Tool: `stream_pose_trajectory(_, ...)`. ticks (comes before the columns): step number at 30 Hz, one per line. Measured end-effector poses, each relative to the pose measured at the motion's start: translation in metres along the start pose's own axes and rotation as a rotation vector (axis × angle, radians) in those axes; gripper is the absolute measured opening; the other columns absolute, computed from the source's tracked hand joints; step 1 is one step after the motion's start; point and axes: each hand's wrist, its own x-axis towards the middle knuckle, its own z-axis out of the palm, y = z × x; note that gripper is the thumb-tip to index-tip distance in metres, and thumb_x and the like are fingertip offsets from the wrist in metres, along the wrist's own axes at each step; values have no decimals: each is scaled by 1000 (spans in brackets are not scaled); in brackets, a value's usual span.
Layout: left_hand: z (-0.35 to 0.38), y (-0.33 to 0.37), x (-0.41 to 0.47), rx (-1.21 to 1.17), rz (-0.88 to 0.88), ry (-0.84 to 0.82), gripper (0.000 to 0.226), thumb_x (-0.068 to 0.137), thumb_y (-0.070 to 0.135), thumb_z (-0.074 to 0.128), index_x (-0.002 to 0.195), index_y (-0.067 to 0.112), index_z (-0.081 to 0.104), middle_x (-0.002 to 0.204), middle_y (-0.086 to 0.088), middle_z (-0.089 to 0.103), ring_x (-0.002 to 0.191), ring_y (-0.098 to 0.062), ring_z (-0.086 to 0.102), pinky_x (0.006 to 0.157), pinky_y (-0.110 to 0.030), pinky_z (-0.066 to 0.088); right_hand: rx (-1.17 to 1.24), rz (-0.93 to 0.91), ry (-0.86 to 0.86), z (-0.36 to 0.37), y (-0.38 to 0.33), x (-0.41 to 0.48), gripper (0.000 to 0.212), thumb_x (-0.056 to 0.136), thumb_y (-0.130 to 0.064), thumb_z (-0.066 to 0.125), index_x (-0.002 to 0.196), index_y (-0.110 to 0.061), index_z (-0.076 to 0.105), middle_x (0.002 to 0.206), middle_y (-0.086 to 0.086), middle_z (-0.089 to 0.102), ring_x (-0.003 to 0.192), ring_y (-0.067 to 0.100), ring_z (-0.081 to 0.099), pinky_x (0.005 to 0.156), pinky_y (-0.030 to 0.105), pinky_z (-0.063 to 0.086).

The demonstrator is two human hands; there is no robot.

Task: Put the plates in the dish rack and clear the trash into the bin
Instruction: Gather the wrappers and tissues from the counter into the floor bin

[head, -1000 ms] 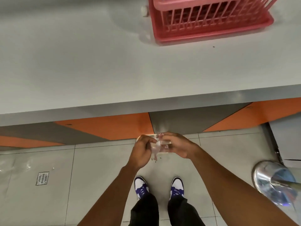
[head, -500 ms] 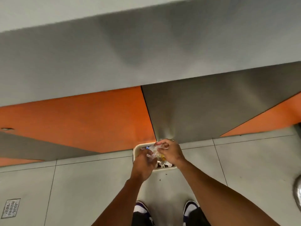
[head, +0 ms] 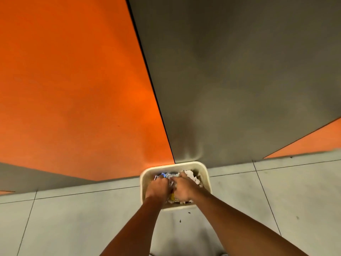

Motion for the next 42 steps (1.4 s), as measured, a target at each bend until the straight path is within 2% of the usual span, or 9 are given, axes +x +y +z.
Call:
stream_pose_trajectory(6, 11, 8, 18, 18, -19, -21, 34, 102, 13, 47, 134, 16, 57, 141, -10, 51, 128, -28, 56, 104, -43, 46, -104, 25, -82, 2, 6, 39, 54, 91, -15, 43, 144, -23, 49, 161, 15, 16, 118, 31, 56, 112, 45, 41)
stream_pose_trajectory(9, 3, 0, 4, -97, -35, -42, 36, 100, 23, 51, 136, 18, 53, 138, -11, 52, 126, -29, 56, 105, -44, 46, -48, -14, -71, -3, 0, 30, 50, 98, -14, 41, 148, -21, 47, 161, 13, 11, 118, 32, 59, 115, 42, 39)
stream_pose_trajectory(12, -7, -10, -14, -176, -51, -90, 54, 94, 39, 56, 143, 25, 41, 144, -4, 50, 127, -28, 54, 105, -42, 45, 72, -56, -33, -12, -2, 13, 52, 98, -13, 44, 150, -22, 47, 161, 9, 26, 139, 26, 47, 123, 35, 27)
stream_pose_trajectory(16, -45, -12, -55, -212, -70, -52, 67, 94, 35, 61, 152, 26, 31, 154, -3, 39, 128, -32, 54, 99, -45, 48, 178, -68, 64, -31, -15, -34, 46, 100, -16, 53, 146, -19, 54, 144, 8, 46, 128, 29, 54, 114, 33, 39)
stream_pose_trajectory(22, -80, -9, -73, -197, -92, -100, 89, 84, 48, 72, 155, 27, 22, 165, -11, 17, 143, -37, 37, 109, -47, 44, 74, -76, 136, -58, -29, -81, 66, 97, -17, 58, 156, -36, 35, 146, 11, 43, 132, 31, 51, 111, 37, 43)
stream_pose_trajectory(30, -88, -9, -77, -282, -125, -118, 114, 64, 74, 75, 153, 30, 21, 165, -7, 11, 137, -43, 41, 105, -51, 46, 99, -35, 225, -65, -25, -95, 69, 93, -12, 59, 156, -28, 37, 143, 15, 46, 134, 35, 48, 113, 41, 41)
stream_pose_trajectory(36, -112, -4, -114, -314, -166, -78, 132, 60, 85, 68, 159, 30, 1, 168, -3, -14, 153, -38, 11, 113, -56, 35, 214, 75, 316, -67, -26, -129, 69, 93, -14, 64, 156, -15, 35, 156, 13, 37, 140, 32, 44, 114, 38, 39)
stream_pose_trajectory(39, -135, 0, -147, -360, -215, -35, 134, 58, 88, 66, 158, 30, -2, 168, -2, -9, 153, -37, 10, 114, -57, 32, 239, 117, 320, -74, -39, -168, 65, 94, -20, 64, 153, -15, 39, 153, 13, 41, 135, 34, 50, 111, 41, 43)
stream_pose_trajectory(42, -170, 6, -193, -444, -207, 4, 118, 64, 81, 68, 155, 30, 11, 166, -2, 10, 150, -35, 21, 113, -53, 37, 247, 121, 316, -93, -58, -219, 58, 95, -21, 62, 150, -16, 42, 149, 14, 45, 131, 35, 53, 110, 41, 44)
